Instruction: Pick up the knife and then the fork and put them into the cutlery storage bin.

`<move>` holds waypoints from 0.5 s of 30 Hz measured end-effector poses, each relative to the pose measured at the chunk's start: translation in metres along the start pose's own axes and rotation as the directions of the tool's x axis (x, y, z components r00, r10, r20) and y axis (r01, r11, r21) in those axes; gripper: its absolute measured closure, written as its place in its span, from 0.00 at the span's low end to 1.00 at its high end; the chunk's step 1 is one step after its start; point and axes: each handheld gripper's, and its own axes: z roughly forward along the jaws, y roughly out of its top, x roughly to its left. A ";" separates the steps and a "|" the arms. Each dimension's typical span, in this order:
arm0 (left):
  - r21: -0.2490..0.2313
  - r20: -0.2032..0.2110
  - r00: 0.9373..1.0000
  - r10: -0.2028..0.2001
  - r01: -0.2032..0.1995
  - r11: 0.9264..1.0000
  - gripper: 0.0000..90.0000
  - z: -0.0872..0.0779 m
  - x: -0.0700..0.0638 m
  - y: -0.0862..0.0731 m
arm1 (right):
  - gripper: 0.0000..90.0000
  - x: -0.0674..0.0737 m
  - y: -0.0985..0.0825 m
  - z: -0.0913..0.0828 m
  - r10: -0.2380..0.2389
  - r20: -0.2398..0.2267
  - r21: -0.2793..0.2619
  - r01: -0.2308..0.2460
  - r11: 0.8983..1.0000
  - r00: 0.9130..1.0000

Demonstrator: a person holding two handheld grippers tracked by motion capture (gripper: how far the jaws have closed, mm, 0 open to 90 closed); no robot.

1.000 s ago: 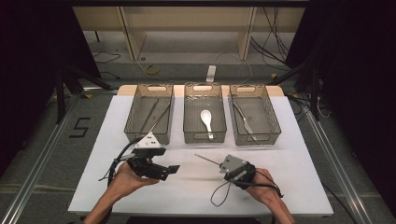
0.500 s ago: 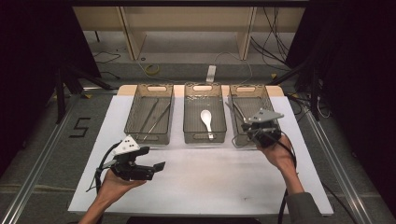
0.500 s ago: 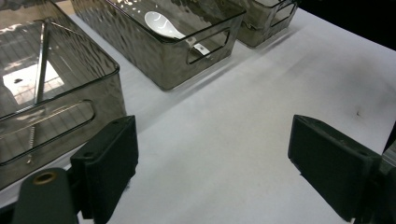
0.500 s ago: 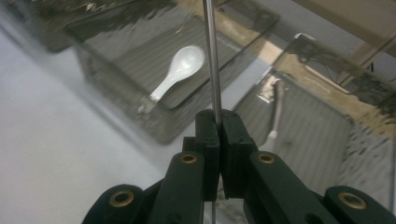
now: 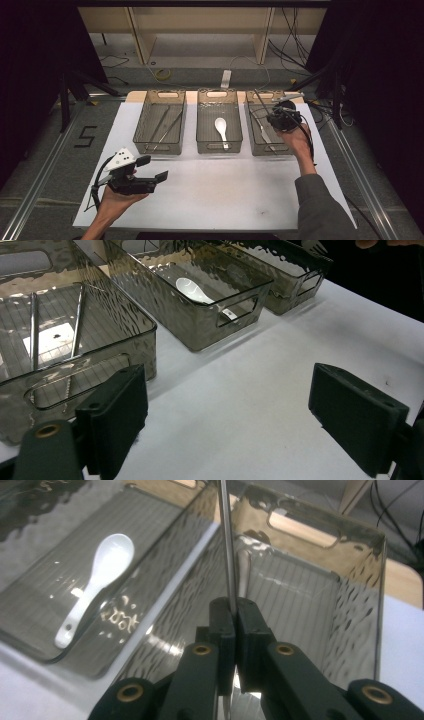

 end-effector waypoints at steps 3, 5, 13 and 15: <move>0.009 -0.006 1.000 0.006 -0.006 1.000 0.17 0.002 0.000 -0.001 | 0.98 -0.004 0.000 0.010 0.027 0.009 0.018 -0.027 0.999 1.000; 0.011 -0.010 1.000 0.011 -0.011 1.000 0.17 0.003 0.000 -0.002 | 0.98 -0.006 0.000 0.016 0.046 0.017 0.028 -0.047 0.999 0.999; 0.011 -0.002 1.000 0.009 -0.009 1.000 0.17 0.001 -0.001 -0.004 | 0.97 -0.014 -0.011 0.038 0.138 0.048 0.093 -0.142 0.985 0.989; 0.014 -0.001 1.000 0.006 -0.006 1.000 0.17 0.002 -0.001 -0.004 | 0.96 -0.014 -0.013 0.040 0.149 0.053 0.103 -0.154 0.983 0.987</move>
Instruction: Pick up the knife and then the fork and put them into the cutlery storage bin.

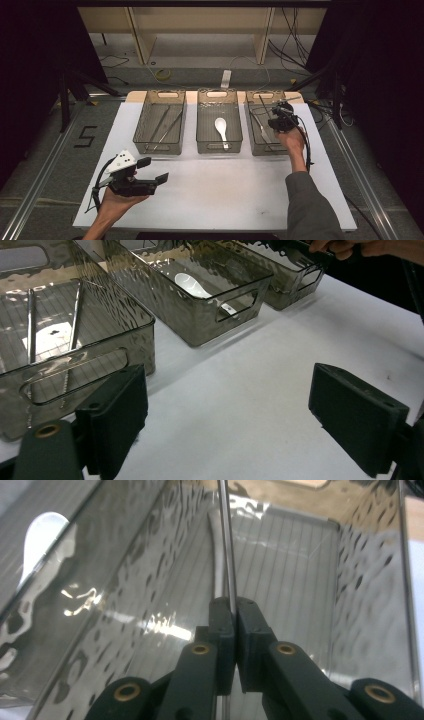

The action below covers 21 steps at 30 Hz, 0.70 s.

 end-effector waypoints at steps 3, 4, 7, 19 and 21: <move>0.006 0.003 1.000 0.002 -0.002 1.000 0.17 0.000 0.000 0.000 | 0.86 0.001 -0.001 0.000 0.028 -0.026 -0.009 -0.028 1.000 0.999; 0.004 0.003 1.000 0.003 -0.003 1.000 0.17 0.000 -0.001 0.000 | 0.83 0.003 -0.001 -0.002 0.023 -0.035 -0.013 -0.024 1.000 0.999; 0.005 0.005 1.000 0.004 -0.004 1.000 0.17 0.000 -0.001 0.000 | 0.71 0.008 0.000 -0.009 0.006 -0.057 -0.038 -0.009 0.999 0.998; -0.008 0.024 0.999 -0.028 0.028 1.000 0.17 -0.001 0.001 0.000 | 0.37 0.043 -0.047 -0.068 -0.043 -0.308 -0.253 -0.038 0.967 0.950; -0.014 0.035 0.999 -0.039 0.040 0.999 0.17 -0.001 0.002 0.000 | 0.35 0.050 -0.060 -0.081 -0.060 -0.337 -0.287 -0.042 0.957 0.940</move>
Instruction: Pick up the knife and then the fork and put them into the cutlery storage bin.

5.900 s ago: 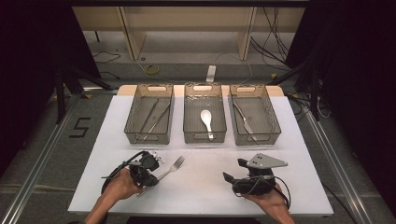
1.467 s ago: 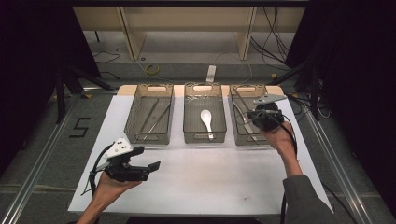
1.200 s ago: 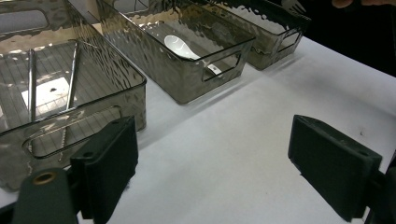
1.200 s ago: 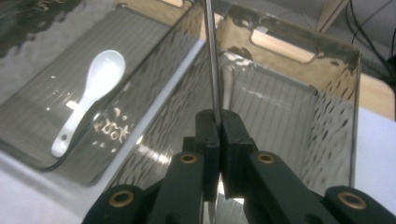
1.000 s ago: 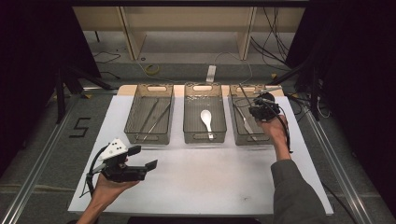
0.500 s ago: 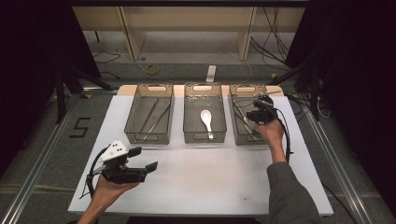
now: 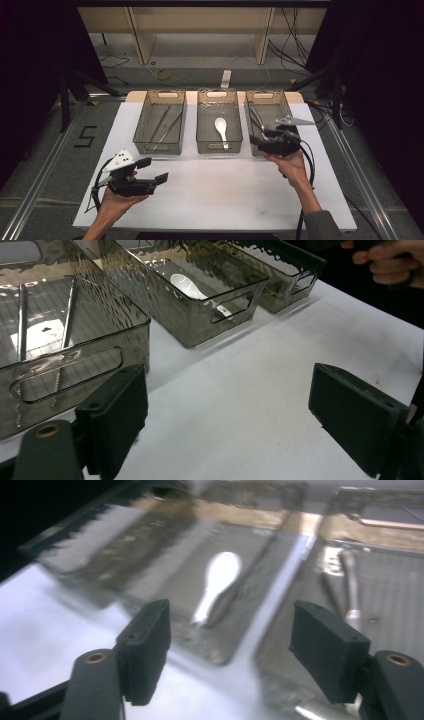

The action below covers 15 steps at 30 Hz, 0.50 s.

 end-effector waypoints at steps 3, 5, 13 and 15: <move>0.004 0.004 1.000 0.003 -0.003 1.000 0.17 0.000 0.000 0.000 | 0.32 0.015 -0.016 -0.018 -0.017 -0.045 -0.042 0.015 0.999 0.999; 0.006 0.007 1.000 0.003 -0.003 1.000 0.17 0.001 -0.001 0.000 | 0.31 0.024 -0.028 -0.028 -0.030 -0.060 -0.057 0.026 0.998 0.998; -0.002 0.011 1.000 -0.002 0.002 1.000 0.17 0.000 0.000 0.000 | 0.30 0.037 -0.060 -0.051 -0.036 -0.090 -0.125 0.025 0.992 0.995; -0.006 0.018 1.000 -0.005 0.006 1.000 0.17 -0.001 0.001 0.000 | 0.29 0.038 -0.067 -0.054 -0.034 -0.092 -0.133 0.021 0.991 0.995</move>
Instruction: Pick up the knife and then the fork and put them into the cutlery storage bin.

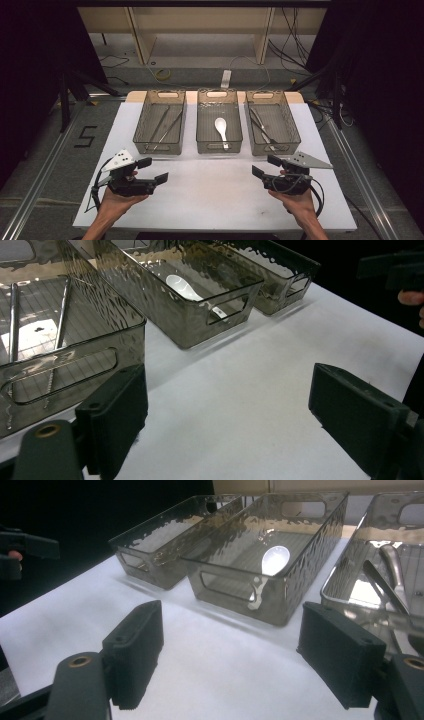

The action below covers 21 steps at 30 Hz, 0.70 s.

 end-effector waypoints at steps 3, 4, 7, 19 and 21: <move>0.000 0.003 1.000 0.004 -0.004 1.000 0.17 0.000 -0.001 0.000 | 0.29 0.002 -0.009 -0.004 0.001 0.011 -0.006 -0.001 1.000 1.000; -0.001 0.003 1.000 0.009 -0.009 1.000 0.17 0.000 -0.001 0.000 | 0.28 0.003 -0.011 -0.004 0.000 0.012 -0.006 0.000 1.000 1.000; 0.001 0.007 1.000 0.012 -0.012 1.000 0.17 0.000 -0.002 0.000 | 0.27 0.006 -0.015 -0.007 -0.012 0.020 -0.008 0.012 1.000 1.000; 0.002 0.021 1.000 0.013 -0.013 1.000 0.17 0.000 -0.003 0.000 | 0.22 0.009 -0.024 -0.008 -0.035 0.037 -0.002 0.035 0.999 0.999; 0.004 0.020 1.000 0.011 -0.011 1.000 0.17 0.001 -0.003 0.000 | 0.22 0.009 -0.024 -0.009 -0.035 0.037 -0.004 0.035 0.999 0.999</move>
